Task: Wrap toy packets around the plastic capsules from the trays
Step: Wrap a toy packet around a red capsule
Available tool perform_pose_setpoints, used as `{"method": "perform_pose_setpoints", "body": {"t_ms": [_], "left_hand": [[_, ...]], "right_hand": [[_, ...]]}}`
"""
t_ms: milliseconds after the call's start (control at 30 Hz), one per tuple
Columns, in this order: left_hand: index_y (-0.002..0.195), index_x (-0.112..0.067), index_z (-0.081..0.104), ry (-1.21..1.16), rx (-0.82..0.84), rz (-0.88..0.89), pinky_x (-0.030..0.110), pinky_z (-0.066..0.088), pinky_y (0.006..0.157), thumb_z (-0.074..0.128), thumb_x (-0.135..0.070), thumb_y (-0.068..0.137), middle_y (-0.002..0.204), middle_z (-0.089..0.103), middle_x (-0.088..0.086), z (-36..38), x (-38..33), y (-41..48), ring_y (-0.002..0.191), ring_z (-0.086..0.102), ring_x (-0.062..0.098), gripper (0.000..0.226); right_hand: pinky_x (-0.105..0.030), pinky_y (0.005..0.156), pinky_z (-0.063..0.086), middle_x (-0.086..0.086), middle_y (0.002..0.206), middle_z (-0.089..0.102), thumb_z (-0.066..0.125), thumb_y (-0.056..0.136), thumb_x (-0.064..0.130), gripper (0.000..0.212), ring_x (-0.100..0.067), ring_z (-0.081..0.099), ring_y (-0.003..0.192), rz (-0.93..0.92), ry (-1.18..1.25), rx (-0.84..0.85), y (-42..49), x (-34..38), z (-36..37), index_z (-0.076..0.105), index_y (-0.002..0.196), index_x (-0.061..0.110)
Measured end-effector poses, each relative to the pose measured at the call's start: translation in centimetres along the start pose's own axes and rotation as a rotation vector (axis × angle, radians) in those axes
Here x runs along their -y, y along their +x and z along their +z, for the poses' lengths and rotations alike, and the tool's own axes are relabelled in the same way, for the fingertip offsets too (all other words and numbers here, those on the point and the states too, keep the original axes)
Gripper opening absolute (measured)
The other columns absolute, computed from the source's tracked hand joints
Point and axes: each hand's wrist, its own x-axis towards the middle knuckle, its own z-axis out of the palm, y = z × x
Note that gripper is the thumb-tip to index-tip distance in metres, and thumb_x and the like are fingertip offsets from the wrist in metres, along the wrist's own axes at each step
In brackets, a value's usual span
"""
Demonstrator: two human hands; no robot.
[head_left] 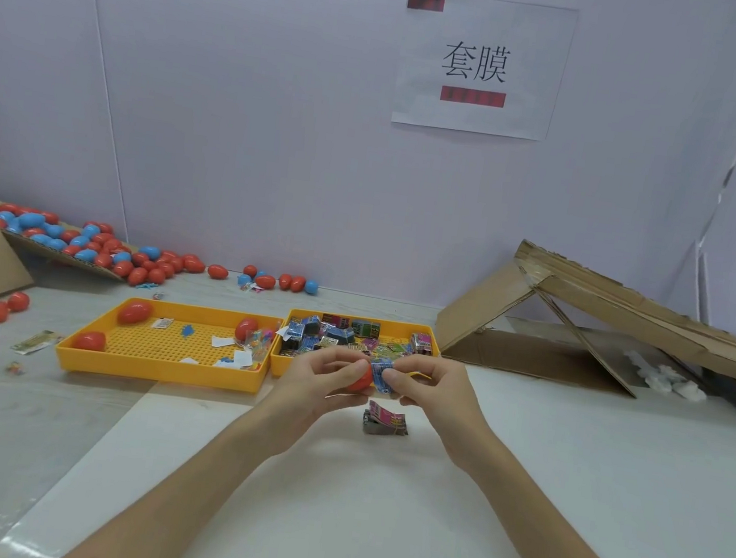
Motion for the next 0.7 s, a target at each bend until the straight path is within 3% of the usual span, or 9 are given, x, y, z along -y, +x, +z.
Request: {"method": "perform_pose_setpoints", "body": {"t_ms": [233,367,467,600,700], "left_hand": [[0.110,-0.015,0.073,0.113,-0.021,-0.013,0.025,0.056,0.066,0.076,-0.039,0.076,0.098,0.075,0.006,-0.12,-0.03,0.05,0.079,0.072,0.017,0.042],[0.109,-0.016,0.074,0.070,-0.035,-0.018,0.025,0.056,0.068,0.077,-0.037,0.075,0.100,0.070,0.008,-0.13,-0.01,0.06,0.075,0.070,0.016,0.040],[0.109,-0.017,0.074,0.047,-0.032,-0.013,0.026,0.057,0.069,0.076,-0.036,0.077,0.101,0.068,0.009,-0.07,-0.08,0.01,0.073,0.069,0.017,0.037],[0.111,-0.014,0.073,0.024,-0.012,-0.009,0.026,0.056,0.069,0.074,-0.034,0.079,0.102,0.065,0.010,0.04,-0.10,-0.16,0.071,0.067,0.017,0.037],[0.112,-0.013,0.072,0.034,-0.002,-0.008,0.025,0.056,0.069,0.073,-0.034,0.079,0.100,0.065,0.010,0.16,-0.12,-0.21,0.071,0.067,0.016,0.039]], "right_hand": [[-0.028,0.070,0.056,-0.007,0.092,0.074,0.074,0.090,0.018,0.002,-0.020,0.070,0.086,-0.001,0.001,0.011,-0.11,0.25,0.05,0.075,0.090,0.017],[-0.030,0.072,0.056,-0.009,0.096,0.075,0.071,0.093,0.020,0.012,-0.021,0.070,0.089,0.004,-0.005,0.031,-0.04,0.09,0.01,0.076,0.099,0.012],[-0.027,0.070,0.056,-0.004,0.090,0.074,0.073,0.091,0.018,0.004,-0.016,0.068,0.083,-0.009,0.002,-0.009,0.07,-0.04,0.08,0.076,0.092,0.017],[-0.016,0.062,0.051,0.003,0.083,0.071,0.076,0.088,0.014,0.010,-0.008,0.065,0.079,-0.019,0.018,-0.102,0.32,-0.31,-0.06,0.074,0.085,0.023],[-0.014,0.060,0.049,0.005,0.079,0.069,0.077,0.087,0.012,0.010,0.001,0.063,0.070,-0.038,0.016,-0.097,0.39,-0.31,-0.17,0.075,0.084,0.021]]}}
